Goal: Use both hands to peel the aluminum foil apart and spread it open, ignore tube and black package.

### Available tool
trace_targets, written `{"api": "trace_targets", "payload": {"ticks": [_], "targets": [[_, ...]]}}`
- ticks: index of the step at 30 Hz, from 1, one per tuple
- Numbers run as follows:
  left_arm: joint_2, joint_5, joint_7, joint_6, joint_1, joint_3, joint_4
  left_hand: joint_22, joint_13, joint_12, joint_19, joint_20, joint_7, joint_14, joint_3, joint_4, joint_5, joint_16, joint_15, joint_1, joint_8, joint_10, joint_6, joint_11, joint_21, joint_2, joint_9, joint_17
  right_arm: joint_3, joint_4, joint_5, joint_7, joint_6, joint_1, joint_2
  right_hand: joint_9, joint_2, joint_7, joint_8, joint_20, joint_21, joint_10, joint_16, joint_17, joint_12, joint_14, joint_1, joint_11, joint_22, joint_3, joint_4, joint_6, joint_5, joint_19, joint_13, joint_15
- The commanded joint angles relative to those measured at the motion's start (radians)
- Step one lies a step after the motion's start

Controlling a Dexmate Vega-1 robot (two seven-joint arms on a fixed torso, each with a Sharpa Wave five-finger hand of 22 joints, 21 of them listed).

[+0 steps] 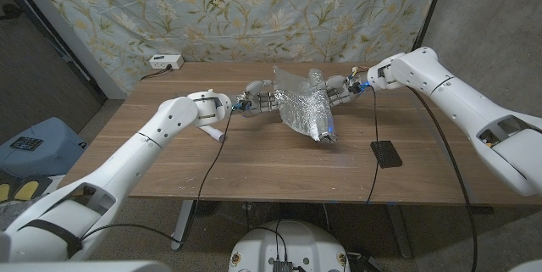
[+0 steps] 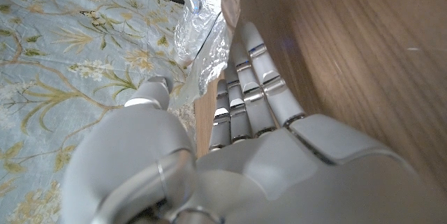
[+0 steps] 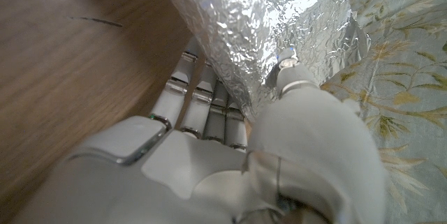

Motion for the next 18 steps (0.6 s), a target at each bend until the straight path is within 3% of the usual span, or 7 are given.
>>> {"api": "trace_targets", "payload": {"ticks": [1,14,18], "targets": [[-0.024,-0.002,-0.017,0.095,-0.076,0.036,0.050,0.000,0.004,0.009,0.010,-0.001,0.002,0.014,0.005,-0.010,0.010,0.010,-0.001,0.016,0.006,0.015,0.017,-0.004,0.005,0.000,-0.002,0.005,-0.001,-0.024,0.007,-0.005,0.000,-0.003,0.003,0.003,0.013,0.018,0.004,-0.003,0.006,0.011,0.003,0.004,0.005,0.019,0.008,-0.002,-0.001,0.037,0.026,0.006,0.006,0.012,0.015,-0.010],[-0.069,0.010,-0.083,0.141,-0.134,0.065,0.131,0.000,0.009,0.008,0.009,-0.001,0.002,0.011,0.009,-0.019,0.014,0.011,-0.001,0.035,0.001,0.006,0.006,-0.004,0.005,-0.001,-0.006,0.012,-0.007,-0.030,0.008,-0.004,-0.002,0.007,0.008,0.003,0.013,0.017,0.005,-0.004,0.006,0.014,0.000,0.008,0.005,0.022,0.008,-0.005,0.000,0.039,0.025,0.008,0.006,0.014,0.016,-0.008],[-0.084,0.011,-0.089,0.152,-0.141,0.068,0.152,0.001,0.012,0.017,0.020,-0.007,0.003,0.030,0.015,-0.030,0.019,0.026,-0.022,0.070,0.004,0.022,0.012,-0.008,0.010,0.003,-0.008,0.022,-0.010,-0.028,0.008,-0.002,-0.001,0.010,0.012,0.003,0.013,0.016,0.005,-0.004,0.006,0.014,-0.002,0.009,0.005,0.021,0.008,-0.004,0.000,0.040,0.025,0.007,0.006,0.015,0.016,-0.009]]}}
